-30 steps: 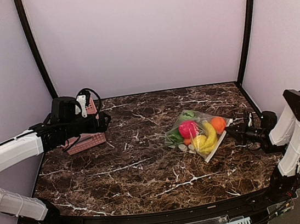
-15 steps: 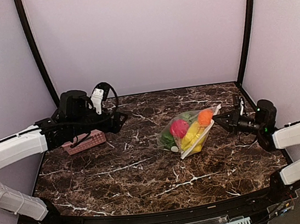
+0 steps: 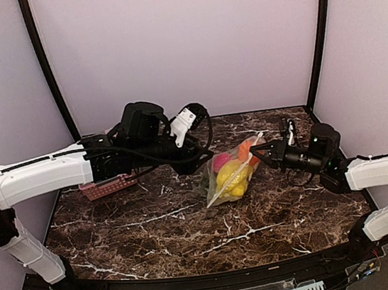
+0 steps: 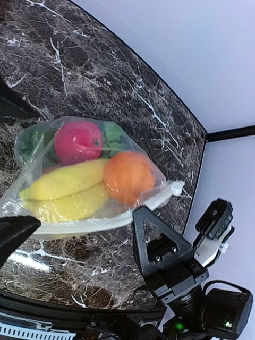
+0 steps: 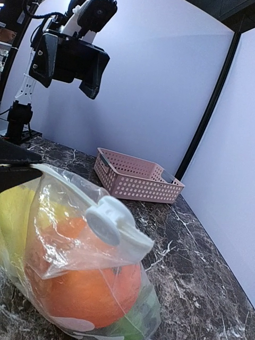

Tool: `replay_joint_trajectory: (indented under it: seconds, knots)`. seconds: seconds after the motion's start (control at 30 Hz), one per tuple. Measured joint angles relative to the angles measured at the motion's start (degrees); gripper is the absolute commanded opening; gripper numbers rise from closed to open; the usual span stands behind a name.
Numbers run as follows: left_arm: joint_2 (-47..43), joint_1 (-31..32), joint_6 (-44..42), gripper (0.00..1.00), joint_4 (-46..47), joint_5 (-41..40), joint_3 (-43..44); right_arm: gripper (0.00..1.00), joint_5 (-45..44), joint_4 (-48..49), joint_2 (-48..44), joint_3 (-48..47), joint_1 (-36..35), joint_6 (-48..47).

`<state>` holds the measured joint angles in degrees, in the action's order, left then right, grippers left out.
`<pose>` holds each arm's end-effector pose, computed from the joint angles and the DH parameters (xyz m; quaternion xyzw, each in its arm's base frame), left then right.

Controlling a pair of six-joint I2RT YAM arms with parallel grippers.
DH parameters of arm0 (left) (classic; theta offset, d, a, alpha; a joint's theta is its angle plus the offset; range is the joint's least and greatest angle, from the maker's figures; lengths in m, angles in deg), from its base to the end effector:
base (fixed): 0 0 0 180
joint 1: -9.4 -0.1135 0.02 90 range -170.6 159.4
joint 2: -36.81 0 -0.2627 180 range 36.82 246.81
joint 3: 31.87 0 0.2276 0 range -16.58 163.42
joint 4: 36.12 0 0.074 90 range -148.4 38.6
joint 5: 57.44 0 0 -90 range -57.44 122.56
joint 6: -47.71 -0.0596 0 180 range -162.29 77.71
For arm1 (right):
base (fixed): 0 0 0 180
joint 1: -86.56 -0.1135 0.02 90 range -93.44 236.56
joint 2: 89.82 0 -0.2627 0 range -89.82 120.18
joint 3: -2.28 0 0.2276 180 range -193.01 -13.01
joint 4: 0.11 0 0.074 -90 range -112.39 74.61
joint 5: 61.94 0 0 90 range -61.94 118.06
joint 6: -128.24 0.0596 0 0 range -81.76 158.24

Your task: Open the zip-top bag and remove the fake food

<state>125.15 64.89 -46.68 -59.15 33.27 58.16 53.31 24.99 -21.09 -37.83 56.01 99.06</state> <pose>0.2058 -0.3006 0.3342 0.4152 0.7138 -0.2478 0.5066 0.2042 0.1501 0.2414 0.0411 0.7253 0.5895 0.3531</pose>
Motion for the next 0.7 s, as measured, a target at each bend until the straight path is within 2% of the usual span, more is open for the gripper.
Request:
replay_joint_trajectory:
  seconds: [0.1, 0.17, 0.43, 0.7]
  knots:
    - [2.9, 1.8, -1.3, 0.42, -1.4, 1.1, 3.5, 0.0, -3.1, 0.1, 2.1, -2.7, -4.0, 0.7]
    - [4.3, 2.6, -2.0, 0.39, -2.3, 1.6, 5.0, 0.0, -4.8, 0.3, 3.5, -4.5, -5.9, 1.0]
    - [8.2, 4.2, -3.1, 0.36, -4.6, 3.0, 7.8, 0.0, -9.1, 0.7, 7.4, -9.2, -11.0, 1.7]
    - [12.5, 4.2, -3.5, 0.19, -6.2, 0.1, 11.6, 0.0, -13.0, 0.7, 7.9, -10.7, -14.5, 1.9]
